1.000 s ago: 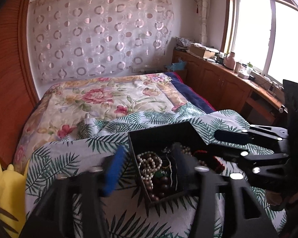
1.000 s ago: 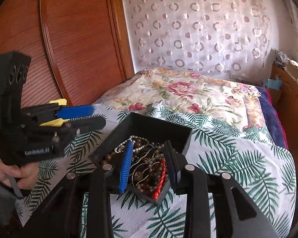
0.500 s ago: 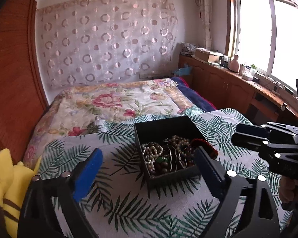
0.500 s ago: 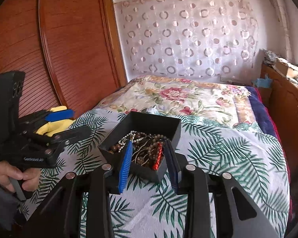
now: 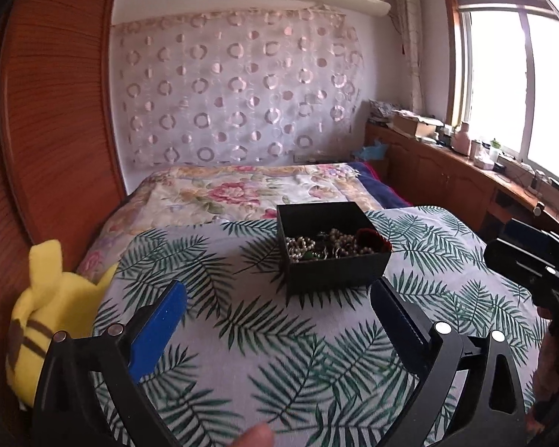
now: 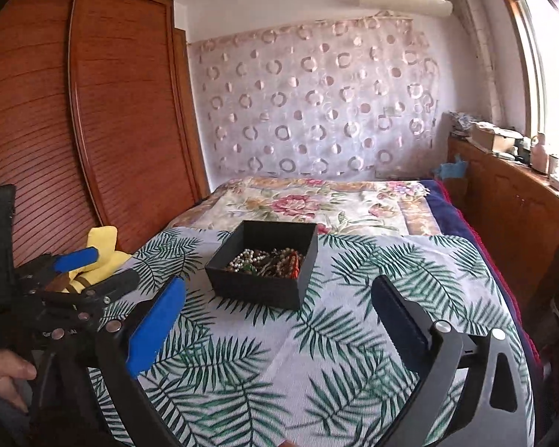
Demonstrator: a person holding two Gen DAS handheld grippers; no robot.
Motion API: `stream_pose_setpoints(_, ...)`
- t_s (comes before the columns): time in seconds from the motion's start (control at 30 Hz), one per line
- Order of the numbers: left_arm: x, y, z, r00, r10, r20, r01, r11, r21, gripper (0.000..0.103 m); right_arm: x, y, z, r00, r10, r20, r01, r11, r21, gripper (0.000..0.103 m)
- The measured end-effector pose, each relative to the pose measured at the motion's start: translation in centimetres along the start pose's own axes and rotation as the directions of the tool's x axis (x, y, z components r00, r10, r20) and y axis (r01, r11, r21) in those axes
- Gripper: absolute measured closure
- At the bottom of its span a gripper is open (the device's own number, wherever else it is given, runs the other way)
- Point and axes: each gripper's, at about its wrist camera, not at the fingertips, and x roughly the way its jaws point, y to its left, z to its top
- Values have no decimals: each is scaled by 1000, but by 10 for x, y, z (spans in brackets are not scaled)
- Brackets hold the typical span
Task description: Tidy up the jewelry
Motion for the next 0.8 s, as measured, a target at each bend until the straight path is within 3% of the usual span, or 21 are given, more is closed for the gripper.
stream_pose_setpoints(0.3, -17, 0, -7, 1000, 10, 15, -11, 1000, 8, 8, -7, 2, -16, 999, -32, 12, 32, 999, 6, 2)
stream_pose_setpoints(0.8, -16, 3, -15, 1000, 3, 8, -3, 1000, -10, 8, -15, 6, -14, 997, -68, 41, 69, 998, -13, 2)
